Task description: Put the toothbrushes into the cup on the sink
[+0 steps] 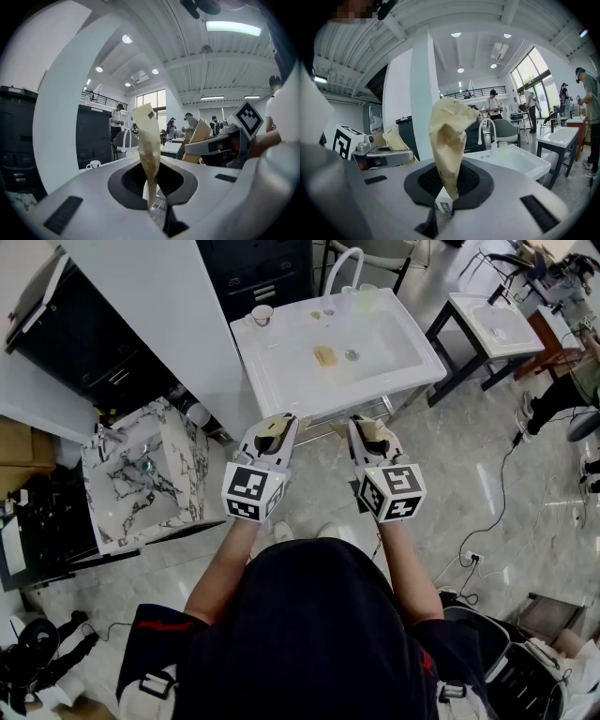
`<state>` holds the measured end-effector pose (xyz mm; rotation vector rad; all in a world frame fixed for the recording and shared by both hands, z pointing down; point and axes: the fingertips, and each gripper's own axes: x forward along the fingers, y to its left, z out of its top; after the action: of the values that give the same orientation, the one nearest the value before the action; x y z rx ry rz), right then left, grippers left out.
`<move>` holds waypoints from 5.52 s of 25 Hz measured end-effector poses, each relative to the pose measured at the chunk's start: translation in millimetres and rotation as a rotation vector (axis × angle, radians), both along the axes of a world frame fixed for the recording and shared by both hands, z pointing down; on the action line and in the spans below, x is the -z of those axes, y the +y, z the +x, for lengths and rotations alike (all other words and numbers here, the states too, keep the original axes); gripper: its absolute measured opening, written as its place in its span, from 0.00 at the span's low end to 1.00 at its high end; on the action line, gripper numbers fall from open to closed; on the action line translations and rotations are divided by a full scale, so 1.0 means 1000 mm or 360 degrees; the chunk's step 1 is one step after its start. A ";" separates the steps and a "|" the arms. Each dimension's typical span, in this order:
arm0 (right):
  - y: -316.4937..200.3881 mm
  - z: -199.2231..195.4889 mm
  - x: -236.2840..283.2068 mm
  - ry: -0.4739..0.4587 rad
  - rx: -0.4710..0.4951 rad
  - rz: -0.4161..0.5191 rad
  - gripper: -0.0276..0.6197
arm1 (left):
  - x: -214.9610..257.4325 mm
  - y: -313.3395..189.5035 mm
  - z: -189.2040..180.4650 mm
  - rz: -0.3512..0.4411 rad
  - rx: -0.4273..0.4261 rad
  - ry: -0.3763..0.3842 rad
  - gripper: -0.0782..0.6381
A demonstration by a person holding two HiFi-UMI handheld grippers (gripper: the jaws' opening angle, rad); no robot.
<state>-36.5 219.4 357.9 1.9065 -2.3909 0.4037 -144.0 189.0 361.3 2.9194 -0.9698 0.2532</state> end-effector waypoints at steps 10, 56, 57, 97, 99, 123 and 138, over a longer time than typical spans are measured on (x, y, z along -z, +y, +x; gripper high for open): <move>0.009 0.019 -0.001 -0.0030 0.0053 0.0011 0.12 | -0.004 0.009 0.020 -0.0018 0.0030 -0.0034 0.16; -0.126 0.015 -0.035 -0.0122 0.0343 -0.0066 0.12 | -0.038 -0.112 0.011 -0.0174 0.0299 -0.0023 0.16; -0.133 0.014 -0.035 -0.0120 0.0343 -0.0073 0.12 | -0.039 -0.119 0.010 -0.0179 0.0297 -0.0025 0.16; -0.331 -0.034 -0.053 -0.0035 0.0290 -0.0239 0.12 | -0.072 -0.298 -0.007 -0.0335 0.0071 -0.0041 0.16; -0.336 -0.034 -0.054 -0.0040 0.0316 -0.0238 0.12 | -0.074 -0.302 -0.006 -0.0336 0.0094 -0.0045 0.16; -0.426 -0.020 -0.092 -0.0077 0.0656 -0.0370 0.12 | -0.088 -0.396 0.014 -0.0372 0.0457 -0.0043 0.16; -0.434 -0.017 -0.112 -0.0109 0.0681 -0.0453 0.12 | -0.062 -0.456 0.024 -0.0222 0.0502 -0.0066 0.16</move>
<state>-53.3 -214.3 470.1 1.2443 -2.5249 0.7332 -120.0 -267.0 423.5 2.5980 -1.3387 0.3478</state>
